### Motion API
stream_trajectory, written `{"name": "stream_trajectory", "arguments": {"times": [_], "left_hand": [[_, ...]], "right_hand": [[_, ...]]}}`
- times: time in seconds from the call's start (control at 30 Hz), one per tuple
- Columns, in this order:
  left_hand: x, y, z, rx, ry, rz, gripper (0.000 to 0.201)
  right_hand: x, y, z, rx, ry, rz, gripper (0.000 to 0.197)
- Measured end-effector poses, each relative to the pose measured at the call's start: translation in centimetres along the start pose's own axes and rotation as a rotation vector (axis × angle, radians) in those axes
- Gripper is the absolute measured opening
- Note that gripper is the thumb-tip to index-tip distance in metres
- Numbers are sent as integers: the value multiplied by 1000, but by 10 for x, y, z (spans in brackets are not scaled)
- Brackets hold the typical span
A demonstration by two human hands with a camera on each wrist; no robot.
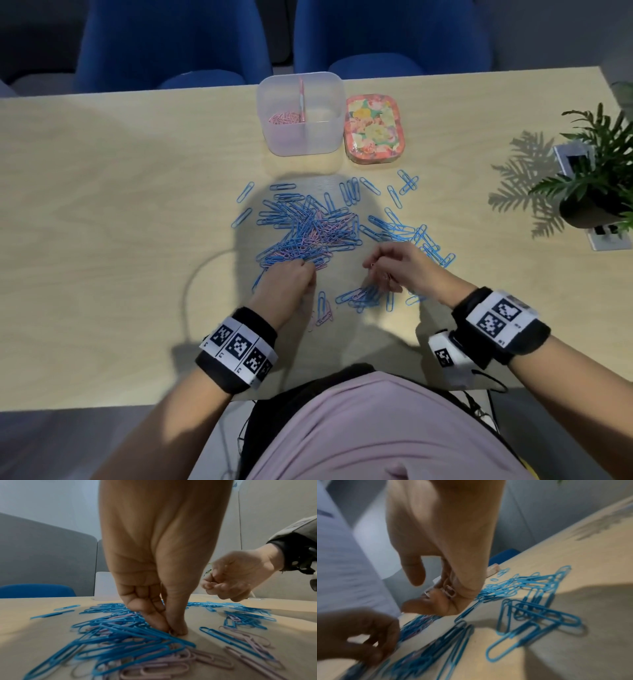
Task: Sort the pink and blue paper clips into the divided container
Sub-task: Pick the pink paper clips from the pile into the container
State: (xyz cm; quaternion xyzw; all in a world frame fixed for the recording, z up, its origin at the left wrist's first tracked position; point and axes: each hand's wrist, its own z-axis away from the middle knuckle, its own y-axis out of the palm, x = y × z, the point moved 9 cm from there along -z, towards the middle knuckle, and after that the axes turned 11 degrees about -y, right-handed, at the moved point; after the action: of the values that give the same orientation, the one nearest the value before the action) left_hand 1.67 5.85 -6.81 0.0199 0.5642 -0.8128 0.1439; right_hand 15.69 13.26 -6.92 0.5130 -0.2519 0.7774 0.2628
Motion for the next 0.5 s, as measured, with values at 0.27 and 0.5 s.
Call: {"name": "stream_trajectory", "arguments": {"times": [0.27,0.5], "left_hand": [[11,-7,0,84,-66,480,11],[28,-18,-14,186,-274,1243,18]], "right_hand": [[-6,28,0,270,-133,860,11],[4,-4,-6,20,-130,404,21]]}}
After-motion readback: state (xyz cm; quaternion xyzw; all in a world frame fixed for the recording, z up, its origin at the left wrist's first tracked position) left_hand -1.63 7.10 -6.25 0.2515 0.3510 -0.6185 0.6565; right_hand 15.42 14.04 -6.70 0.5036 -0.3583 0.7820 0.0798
